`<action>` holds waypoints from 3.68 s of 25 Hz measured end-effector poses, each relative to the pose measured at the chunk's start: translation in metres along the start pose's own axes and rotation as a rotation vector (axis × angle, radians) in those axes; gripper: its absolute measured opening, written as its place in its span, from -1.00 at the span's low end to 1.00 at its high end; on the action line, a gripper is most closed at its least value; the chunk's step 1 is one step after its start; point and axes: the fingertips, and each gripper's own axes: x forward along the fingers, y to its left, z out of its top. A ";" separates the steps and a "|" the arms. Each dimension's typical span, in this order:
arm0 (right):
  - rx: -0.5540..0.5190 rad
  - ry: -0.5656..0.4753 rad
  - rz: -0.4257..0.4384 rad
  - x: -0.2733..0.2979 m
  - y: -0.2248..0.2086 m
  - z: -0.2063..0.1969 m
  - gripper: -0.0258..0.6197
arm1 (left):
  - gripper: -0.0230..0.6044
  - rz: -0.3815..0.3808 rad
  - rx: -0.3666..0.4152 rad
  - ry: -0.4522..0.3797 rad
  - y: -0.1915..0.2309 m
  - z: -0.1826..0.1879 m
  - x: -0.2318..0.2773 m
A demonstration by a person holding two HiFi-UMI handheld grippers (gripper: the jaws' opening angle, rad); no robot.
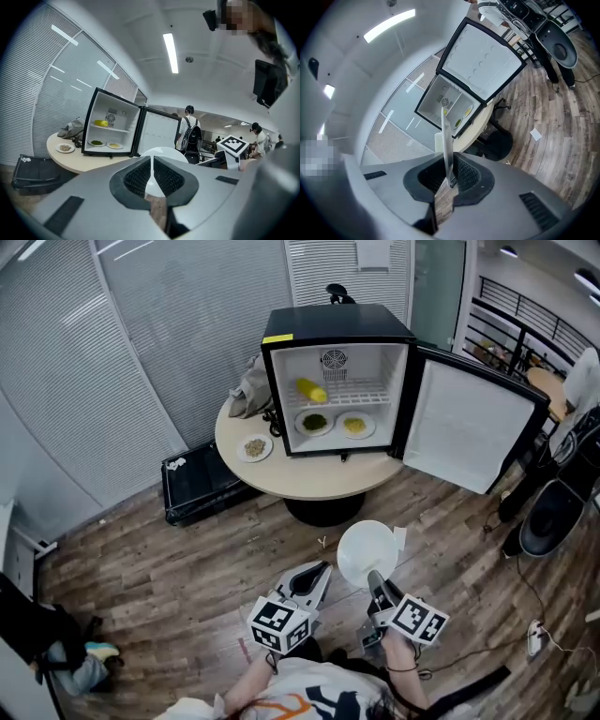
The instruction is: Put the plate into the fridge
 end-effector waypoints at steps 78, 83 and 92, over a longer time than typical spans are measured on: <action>0.040 -0.210 -0.051 0.313 0.036 0.236 -0.80 | -0.84 -0.168 0.009 0.016 0.245 0.096 0.229; 0.038 -0.204 -0.027 0.340 0.034 0.265 -0.80 | -0.84 -0.154 0.005 0.019 0.249 0.098 0.248; 0.063 -0.182 -0.008 0.381 0.024 0.302 -0.80 | -0.84 -0.138 0.005 0.018 0.255 0.102 0.276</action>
